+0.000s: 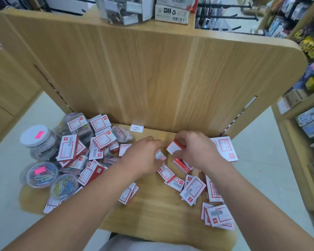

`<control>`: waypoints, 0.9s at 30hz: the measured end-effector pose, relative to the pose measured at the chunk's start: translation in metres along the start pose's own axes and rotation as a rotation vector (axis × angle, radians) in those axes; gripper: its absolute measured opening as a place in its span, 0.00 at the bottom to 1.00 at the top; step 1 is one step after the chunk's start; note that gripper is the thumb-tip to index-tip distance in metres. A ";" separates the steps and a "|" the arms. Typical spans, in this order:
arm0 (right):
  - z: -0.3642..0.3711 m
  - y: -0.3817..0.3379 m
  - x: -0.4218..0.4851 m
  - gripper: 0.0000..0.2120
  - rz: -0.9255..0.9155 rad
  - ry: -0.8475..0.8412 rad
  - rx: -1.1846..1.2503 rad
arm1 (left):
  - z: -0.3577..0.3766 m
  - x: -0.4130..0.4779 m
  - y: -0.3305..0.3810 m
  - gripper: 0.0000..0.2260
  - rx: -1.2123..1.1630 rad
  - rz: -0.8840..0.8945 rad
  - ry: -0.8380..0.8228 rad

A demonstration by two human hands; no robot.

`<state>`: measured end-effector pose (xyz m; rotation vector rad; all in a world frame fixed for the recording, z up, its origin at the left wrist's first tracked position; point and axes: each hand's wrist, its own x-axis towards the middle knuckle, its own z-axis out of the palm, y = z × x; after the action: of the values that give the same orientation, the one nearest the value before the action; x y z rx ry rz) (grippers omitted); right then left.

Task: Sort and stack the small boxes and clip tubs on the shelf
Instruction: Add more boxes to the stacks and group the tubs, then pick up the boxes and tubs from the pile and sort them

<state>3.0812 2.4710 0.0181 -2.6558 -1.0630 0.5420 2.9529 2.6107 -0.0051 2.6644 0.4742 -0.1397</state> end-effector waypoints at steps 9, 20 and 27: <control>-0.001 -0.024 -0.032 0.20 0.071 0.146 0.215 | -0.009 -0.031 -0.018 0.17 -0.106 0.038 0.083; -0.015 -0.023 -0.105 0.18 -0.058 0.112 0.650 | -0.031 -0.063 0.044 0.11 -1.199 -0.270 -0.201; -0.035 0.023 -0.124 0.11 0.197 0.411 0.698 | -0.019 -0.079 0.032 0.14 -1.216 -0.273 -0.103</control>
<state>3.0275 2.3652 0.0728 -2.1137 -0.3914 0.2992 2.8909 2.5670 0.0381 1.3968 0.6181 -0.0378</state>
